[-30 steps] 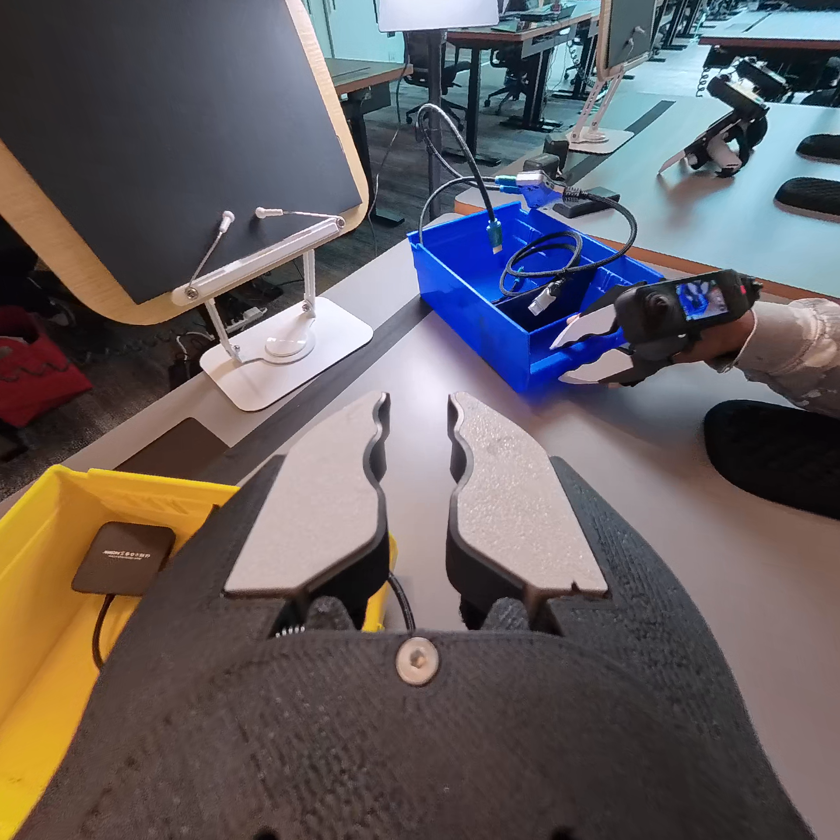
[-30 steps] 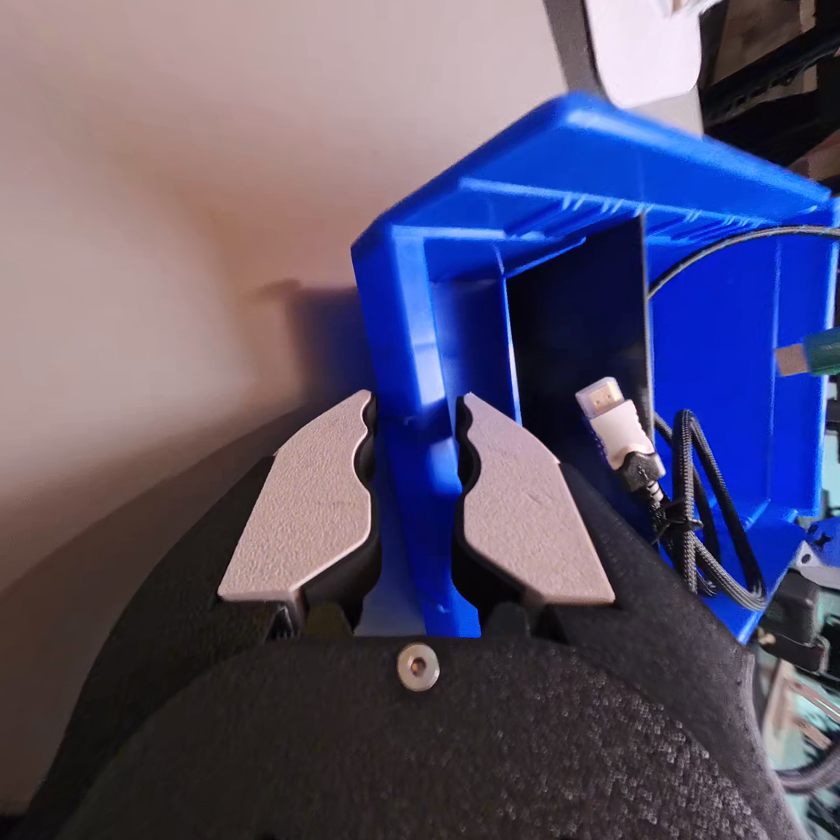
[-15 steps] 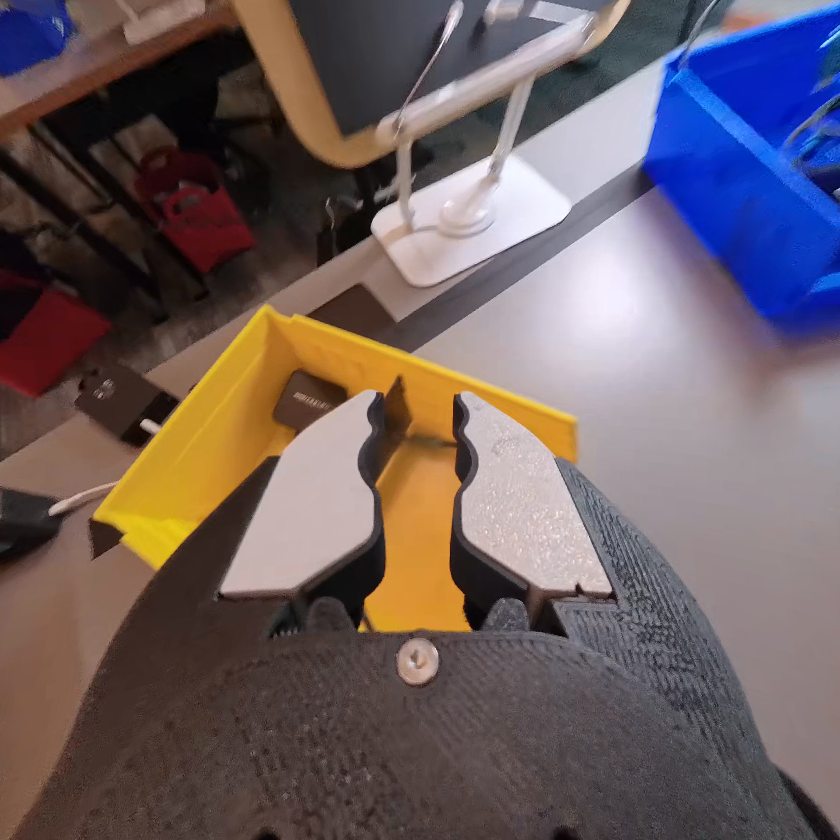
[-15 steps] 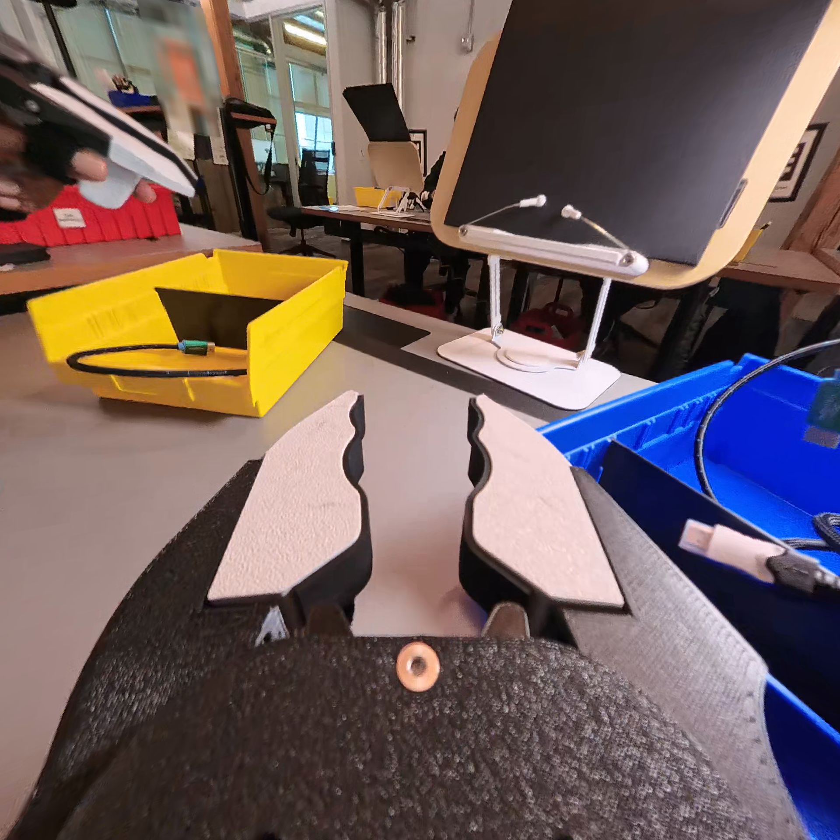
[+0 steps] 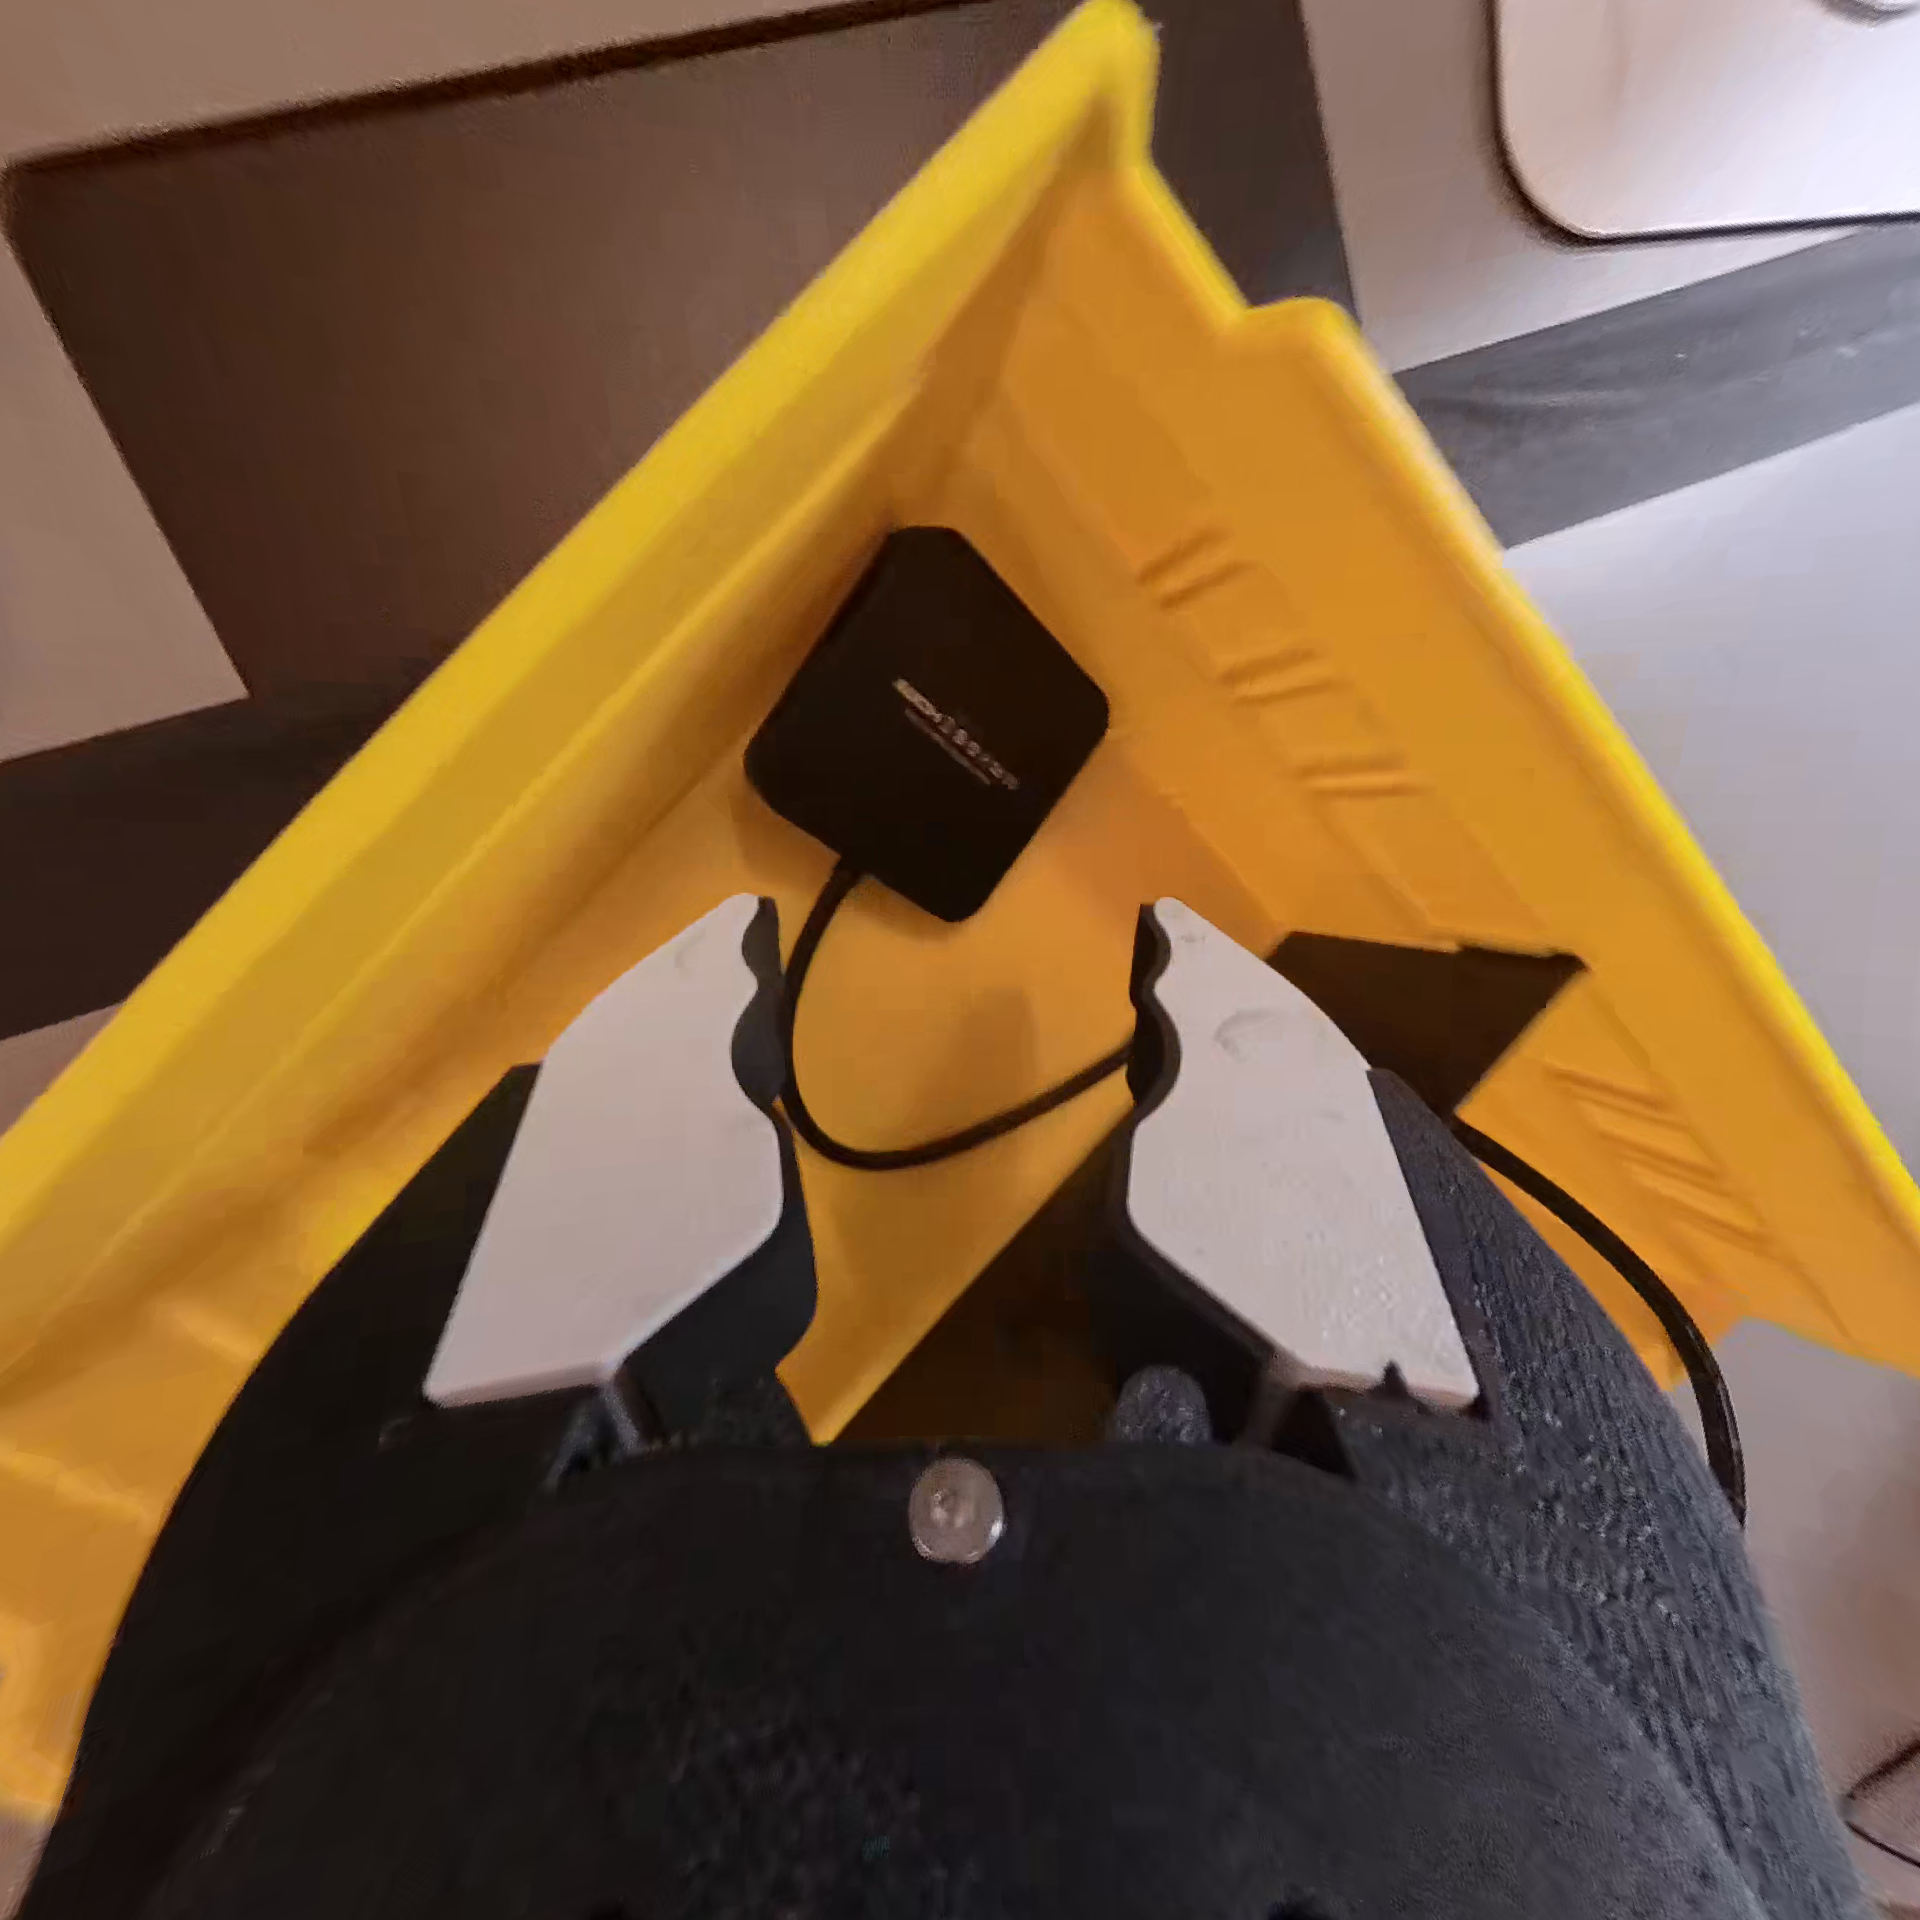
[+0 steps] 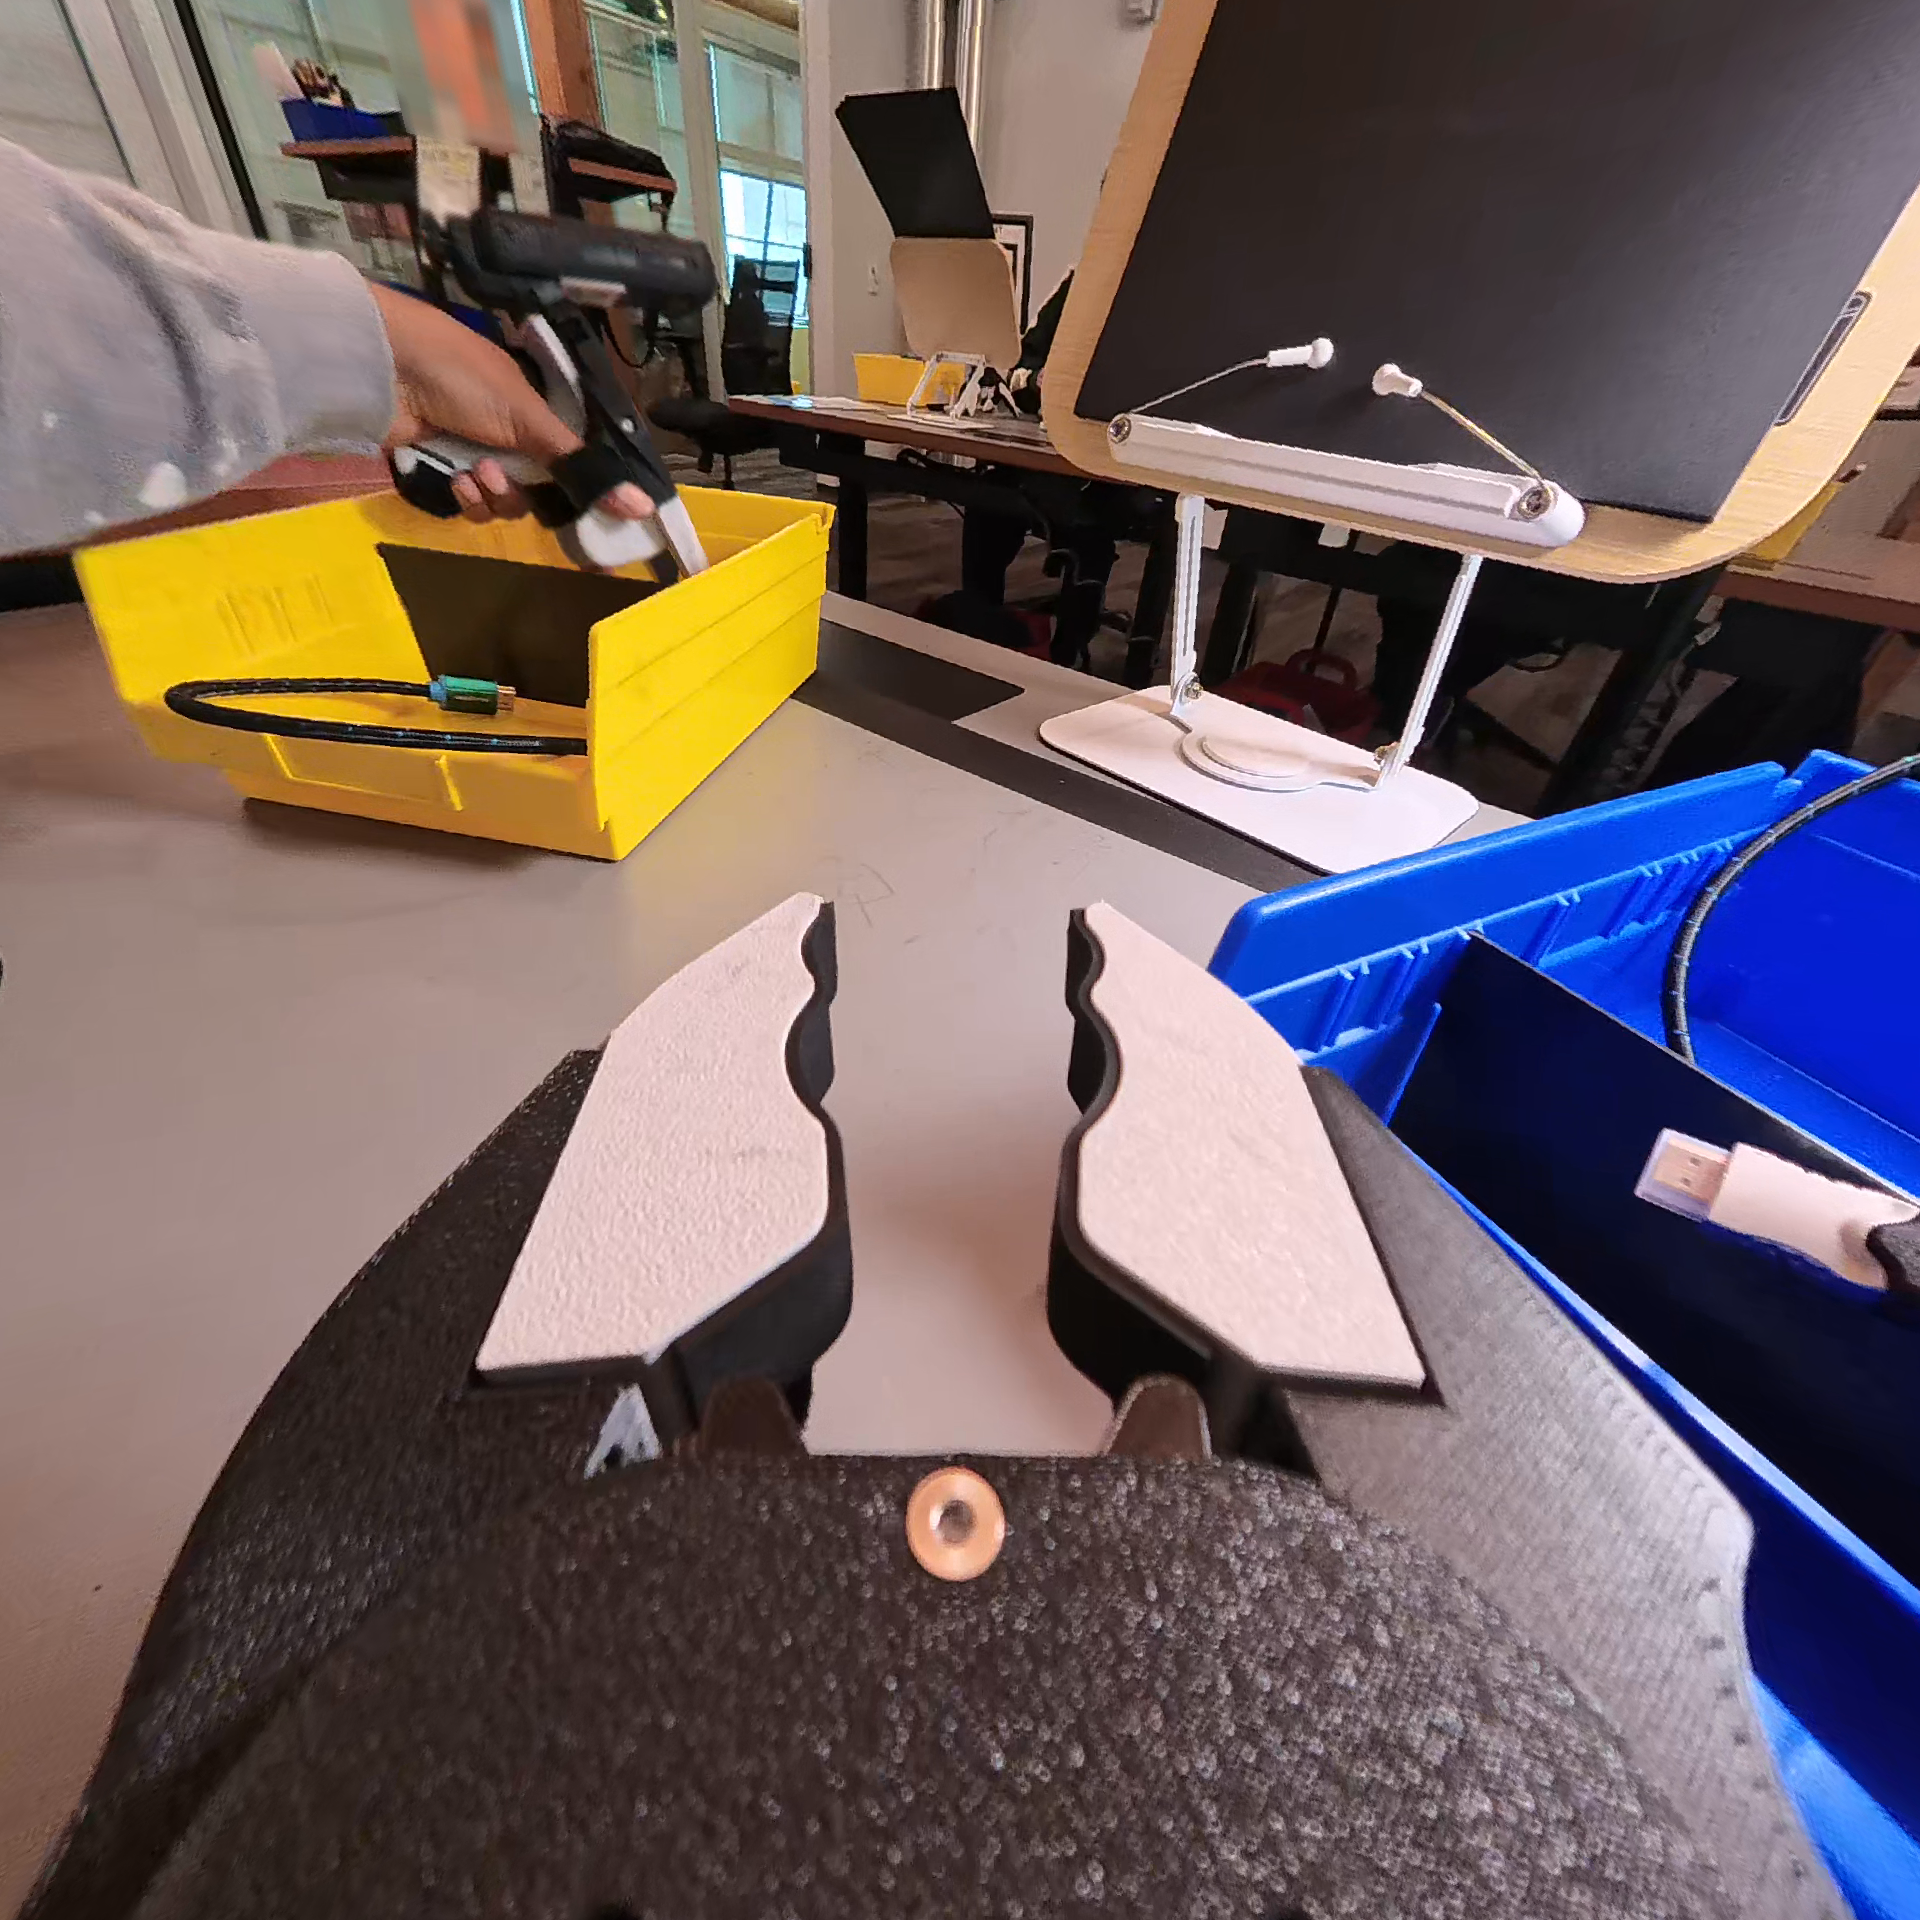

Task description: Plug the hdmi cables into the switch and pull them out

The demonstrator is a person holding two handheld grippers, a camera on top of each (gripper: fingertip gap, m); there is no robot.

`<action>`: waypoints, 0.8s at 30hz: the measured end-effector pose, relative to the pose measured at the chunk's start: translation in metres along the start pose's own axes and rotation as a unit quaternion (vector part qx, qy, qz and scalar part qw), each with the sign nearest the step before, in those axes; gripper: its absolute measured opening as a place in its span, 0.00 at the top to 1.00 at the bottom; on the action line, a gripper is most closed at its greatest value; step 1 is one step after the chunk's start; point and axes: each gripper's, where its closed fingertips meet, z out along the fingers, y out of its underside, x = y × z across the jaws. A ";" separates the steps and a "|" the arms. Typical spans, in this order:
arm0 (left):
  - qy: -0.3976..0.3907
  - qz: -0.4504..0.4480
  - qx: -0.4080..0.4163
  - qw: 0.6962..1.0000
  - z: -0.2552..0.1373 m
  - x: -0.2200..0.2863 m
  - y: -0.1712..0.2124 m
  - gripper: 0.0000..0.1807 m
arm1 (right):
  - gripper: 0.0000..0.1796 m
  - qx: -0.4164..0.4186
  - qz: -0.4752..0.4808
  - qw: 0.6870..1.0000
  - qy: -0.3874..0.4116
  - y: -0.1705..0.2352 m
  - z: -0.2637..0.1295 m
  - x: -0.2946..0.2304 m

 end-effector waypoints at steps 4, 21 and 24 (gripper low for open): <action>0.021 -0.032 -0.012 0.999 0.024 -0.009 -0.002 0.59 | 0.77 -0.006 0.005 1.000 -0.016 0.004 0.004 -0.003; 0.041 0.084 0.128 0.987 -0.042 0.013 -0.031 0.92 | 0.80 -0.001 -0.007 0.998 -0.064 0.005 0.005 -0.022; 0.029 0.117 0.164 0.979 -0.076 0.029 -0.036 0.92 | 0.80 0.000 -0.018 0.998 -0.061 0.005 0.004 -0.023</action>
